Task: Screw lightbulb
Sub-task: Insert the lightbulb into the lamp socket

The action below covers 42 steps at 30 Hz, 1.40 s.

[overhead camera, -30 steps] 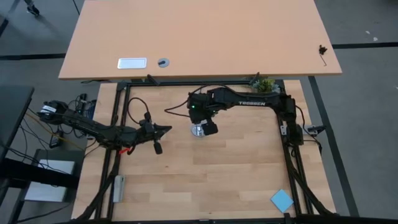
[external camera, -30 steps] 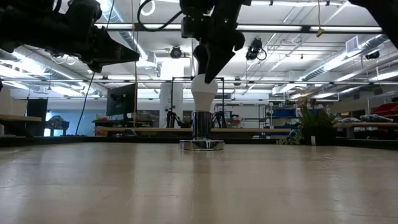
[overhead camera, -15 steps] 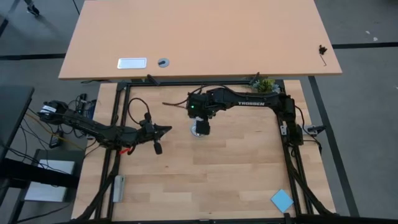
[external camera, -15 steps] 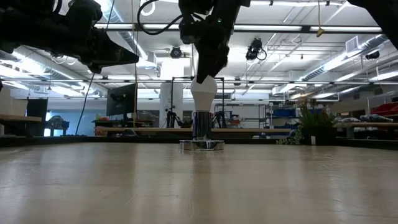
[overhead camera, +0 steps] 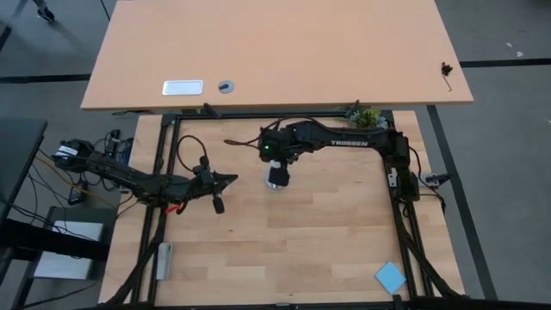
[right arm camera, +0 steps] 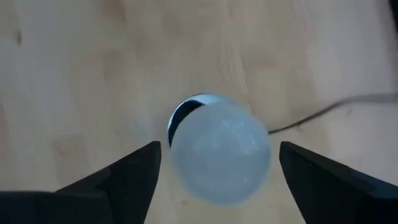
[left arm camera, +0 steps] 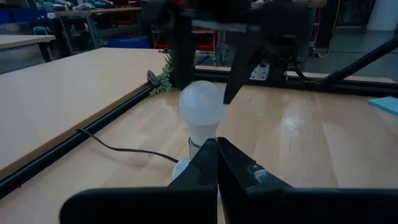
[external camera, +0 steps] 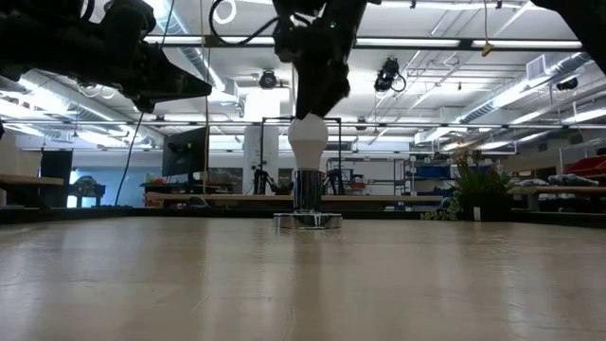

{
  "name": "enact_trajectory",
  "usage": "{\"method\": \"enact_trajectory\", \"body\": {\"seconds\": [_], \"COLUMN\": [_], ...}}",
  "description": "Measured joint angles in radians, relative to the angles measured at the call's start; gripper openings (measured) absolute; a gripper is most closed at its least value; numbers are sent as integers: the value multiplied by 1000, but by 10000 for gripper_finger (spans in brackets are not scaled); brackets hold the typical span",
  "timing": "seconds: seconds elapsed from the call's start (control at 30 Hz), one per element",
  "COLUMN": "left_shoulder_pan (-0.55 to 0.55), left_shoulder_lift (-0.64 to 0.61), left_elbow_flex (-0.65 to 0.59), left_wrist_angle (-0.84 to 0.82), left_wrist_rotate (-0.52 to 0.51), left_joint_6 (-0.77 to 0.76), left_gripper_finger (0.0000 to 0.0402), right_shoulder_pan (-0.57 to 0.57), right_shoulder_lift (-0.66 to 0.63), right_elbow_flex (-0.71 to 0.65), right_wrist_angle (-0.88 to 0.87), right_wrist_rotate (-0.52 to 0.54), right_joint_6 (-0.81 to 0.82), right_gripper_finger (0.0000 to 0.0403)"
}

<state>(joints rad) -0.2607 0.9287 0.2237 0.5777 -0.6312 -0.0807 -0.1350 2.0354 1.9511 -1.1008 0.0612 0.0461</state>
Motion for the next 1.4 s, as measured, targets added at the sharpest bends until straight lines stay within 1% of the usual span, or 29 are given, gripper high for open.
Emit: {"method": "enact_trajectory", "body": {"seconds": [0.2, 0.27, 0.4, 0.6, 0.7, 0.77, 0.97, 1.03, 1.1, 1.17, 1.27, 1.4], "left_shoulder_pan": [0, 0, 0, 0, 0, 0, 0, 0, 0, 0, 0, 1], "left_shoulder_lift": [0, 0, 0, 0, 0, 0, 0, 0, 0, 0, 0, 0], "left_elbow_flex": [0, 0, 0, 0, 0, 0, 0, 0, 0, 0, 0, 0], "left_wrist_angle": [-2, -2, -9, -13, -14, -18, -16, -20, -14, -14, -15, -19], "left_wrist_rotate": [0, 0, 0, 0, 0, 0, 0, 0, 0, -1, -1, 1], "left_joint_6": [0, 0, 0, 0, -1, -2, -2, -2, -2, -2, -5, -9], "left_gripper_finger": [1, 1, 1, 1, 1, 1, 1, 1, 1, 1, 1, 1], "right_shoulder_pan": [2, -1, -18, -29, -25, -25, -21, -13, -7, -6, -11, -11], "right_shoulder_lift": [-2, -2, 8, 25, 25, 25, 25, 25, 25, 25, 25, 23], "right_elbow_flex": [33, 33, 16, -13, -13, -13, -13, -13, -13, -13, -13, 4], "right_wrist_angle": [0, -11, -9, -5, 12, 20, 16, 20, 16, 14, 14, -2], "right_wrist_rotate": [-20, -38, -77, -81, -81, -81, -75, -47, 4, 18, -1, -21], "right_joint_6": [-349, -430, -459, -446, -399, -332, -13, 93, 217, 317, 351, 268], "right_gripper_finger": [351, 351, 345, 333, 323, 313, 287, 284, 285, 291, 304, 323]}}
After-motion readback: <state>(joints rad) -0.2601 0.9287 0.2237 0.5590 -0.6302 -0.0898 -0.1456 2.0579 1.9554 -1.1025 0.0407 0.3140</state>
